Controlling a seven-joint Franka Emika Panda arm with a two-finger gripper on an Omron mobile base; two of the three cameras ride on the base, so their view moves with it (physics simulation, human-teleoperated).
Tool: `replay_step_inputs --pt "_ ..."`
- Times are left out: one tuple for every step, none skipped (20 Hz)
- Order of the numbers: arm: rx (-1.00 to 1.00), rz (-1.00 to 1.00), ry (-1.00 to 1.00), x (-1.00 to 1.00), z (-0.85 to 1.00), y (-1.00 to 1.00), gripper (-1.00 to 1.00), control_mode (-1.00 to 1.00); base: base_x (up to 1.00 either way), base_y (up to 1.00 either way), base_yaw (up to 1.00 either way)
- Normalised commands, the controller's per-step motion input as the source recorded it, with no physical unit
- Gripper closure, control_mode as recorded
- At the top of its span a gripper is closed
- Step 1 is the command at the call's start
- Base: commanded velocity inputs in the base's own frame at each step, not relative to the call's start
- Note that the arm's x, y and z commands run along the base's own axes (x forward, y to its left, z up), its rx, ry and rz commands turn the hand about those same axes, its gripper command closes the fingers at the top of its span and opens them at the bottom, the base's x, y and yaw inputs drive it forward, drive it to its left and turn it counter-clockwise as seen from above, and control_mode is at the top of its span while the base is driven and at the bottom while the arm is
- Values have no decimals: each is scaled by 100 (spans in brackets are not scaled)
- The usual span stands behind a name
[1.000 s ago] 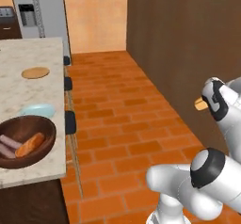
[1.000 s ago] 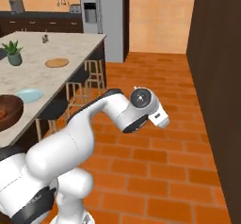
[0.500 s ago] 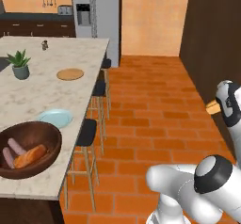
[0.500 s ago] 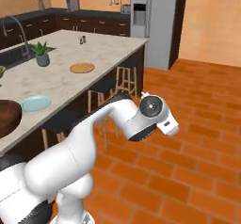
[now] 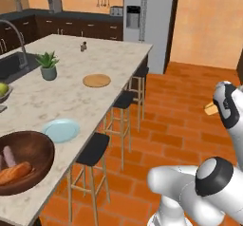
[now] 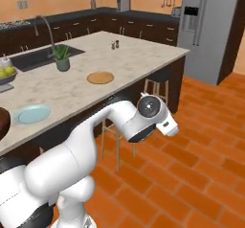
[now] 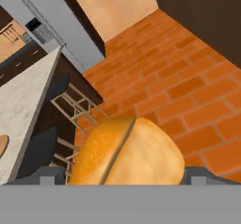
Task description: Place one bun and one sausage from the bowl on each plate.
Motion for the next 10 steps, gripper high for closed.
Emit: replay_step_inputs --pt "0 0 0 0 0 0 100 100 57 -100 43" --pt "0 0 0 0 0 0 100 100 59 -100 39" --pt "0 0 0 0 0 0 100 100 61 -100 40" --pt "0 0 0 0 0 0 100 100 68 -100 38" --pt "0 0 0 0 0 0 100 100 69 -100 37" --pt "0 0 0 0 0 0 100 100 78 -99 39" --pt "0 0 0 0 0 0 100 100 100 -87 40" --pt "0 0 0 0 0 0 100 100 100 -72 43" --pt "0 0 0 0 0 0 100 100 100 -62 47" --pt "0 0 0 0 0 0 100 100 100 -56 50"
